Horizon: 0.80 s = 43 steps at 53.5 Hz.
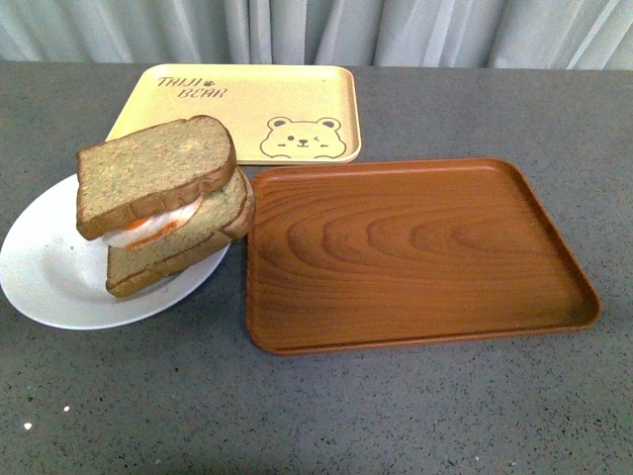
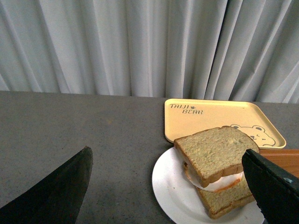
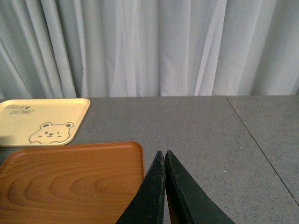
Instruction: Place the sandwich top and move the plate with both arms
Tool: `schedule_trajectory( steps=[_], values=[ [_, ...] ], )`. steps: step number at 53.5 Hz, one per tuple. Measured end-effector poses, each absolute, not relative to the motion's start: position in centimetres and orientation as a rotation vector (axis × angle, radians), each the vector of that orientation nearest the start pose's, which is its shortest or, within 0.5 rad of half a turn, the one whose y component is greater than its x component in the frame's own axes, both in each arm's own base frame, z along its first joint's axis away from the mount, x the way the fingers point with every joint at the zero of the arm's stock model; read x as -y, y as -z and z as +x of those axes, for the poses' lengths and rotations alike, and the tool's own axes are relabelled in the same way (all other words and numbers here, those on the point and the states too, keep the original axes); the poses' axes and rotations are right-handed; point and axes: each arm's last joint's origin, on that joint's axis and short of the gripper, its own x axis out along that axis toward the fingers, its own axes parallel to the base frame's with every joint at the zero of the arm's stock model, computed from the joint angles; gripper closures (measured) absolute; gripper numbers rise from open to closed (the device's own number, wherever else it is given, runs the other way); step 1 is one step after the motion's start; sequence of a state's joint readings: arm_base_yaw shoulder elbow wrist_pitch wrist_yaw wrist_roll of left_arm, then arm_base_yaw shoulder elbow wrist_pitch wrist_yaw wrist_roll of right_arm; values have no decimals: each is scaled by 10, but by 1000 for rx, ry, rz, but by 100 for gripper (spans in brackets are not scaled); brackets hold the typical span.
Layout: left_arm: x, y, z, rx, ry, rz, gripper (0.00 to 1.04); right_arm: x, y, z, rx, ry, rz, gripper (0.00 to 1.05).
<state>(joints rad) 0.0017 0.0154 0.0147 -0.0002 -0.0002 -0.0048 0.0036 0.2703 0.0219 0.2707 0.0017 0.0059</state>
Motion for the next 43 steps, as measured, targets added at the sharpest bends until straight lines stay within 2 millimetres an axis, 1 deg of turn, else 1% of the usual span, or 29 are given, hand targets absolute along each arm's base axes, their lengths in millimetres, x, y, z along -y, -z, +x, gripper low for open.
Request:
schedule_trajectory(
  steps=[21,26,30,43],
  values=[
    [0,-167,98,-1,-2,-5,9,0,-174,108,23,-2,6,103],
    [0,-167,98,-1,-2,-5,9,0,-169,100,-12,-3,6,103],
    [0,-167,98,-1,-2,-5,9,0,-171,97,15,-4,6,103],
    [0,-167,98,-1,-2,-5,9,0,-171,97,17,-3,6,103]
  ],
)
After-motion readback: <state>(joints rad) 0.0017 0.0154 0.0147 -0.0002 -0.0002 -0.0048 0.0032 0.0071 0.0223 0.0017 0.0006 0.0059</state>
